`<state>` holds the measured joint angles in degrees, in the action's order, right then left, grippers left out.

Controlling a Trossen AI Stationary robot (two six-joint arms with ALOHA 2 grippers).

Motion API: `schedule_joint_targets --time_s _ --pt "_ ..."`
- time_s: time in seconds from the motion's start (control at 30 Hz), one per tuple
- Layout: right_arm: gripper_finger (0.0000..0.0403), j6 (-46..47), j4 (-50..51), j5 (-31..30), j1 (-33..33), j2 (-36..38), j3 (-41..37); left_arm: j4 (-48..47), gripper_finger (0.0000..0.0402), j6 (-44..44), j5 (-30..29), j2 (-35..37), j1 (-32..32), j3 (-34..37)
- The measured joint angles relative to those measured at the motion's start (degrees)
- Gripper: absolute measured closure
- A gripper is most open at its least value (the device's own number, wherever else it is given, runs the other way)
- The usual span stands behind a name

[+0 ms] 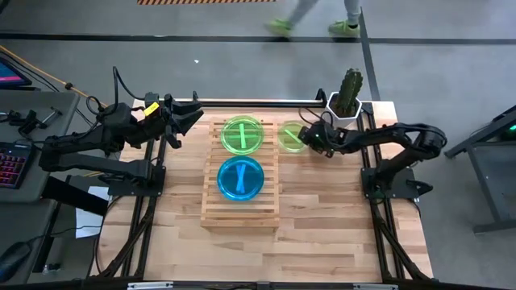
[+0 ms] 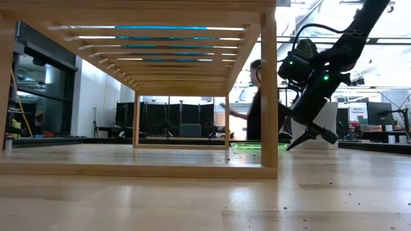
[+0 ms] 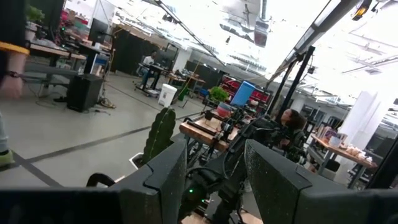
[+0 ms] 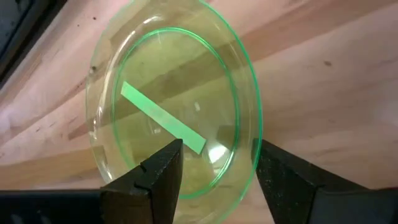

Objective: Place and stack plates onto a shelf
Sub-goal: Stack the green plate on top of the green plate on the shelf

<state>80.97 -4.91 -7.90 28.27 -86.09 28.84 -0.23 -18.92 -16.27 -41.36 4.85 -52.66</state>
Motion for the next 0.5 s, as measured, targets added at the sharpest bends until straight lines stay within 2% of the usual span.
schedule_joint_targets --time_s 0.13,0.23,0.33,0.43,0.5 --pt "0.0213 0.01 -1.59 -1.15 -0.02 -2.7 0.75 0.0 0.0248 0.0 0.0 0.02 -0.01 0.0" --pt "0.0238 0.0 -1.47 -1.57 -0.02 -3.39 0.72 -0.01 0.0248 0.0 0.0 0.02 0.01 0.0" --pt "0.0294 -0.45 -0.21 -2.24 -0.04 -3.53 0.62 -0.02 0.0248 0.0 0.01 0.02 0.01 0.0" --pt "0.0373 -3.05 0.27 -2.47 -0.04 -3.5 0.48 -0.04 0.0248 0.0 0.0 0.02 0.01 -0.02" --pt "0.0391 -5.71 0.34 -2.68 -0.13 -2.72 0.46 -0.04 0.0248 0.0 0.0 0.02 -0.01 -0.02"
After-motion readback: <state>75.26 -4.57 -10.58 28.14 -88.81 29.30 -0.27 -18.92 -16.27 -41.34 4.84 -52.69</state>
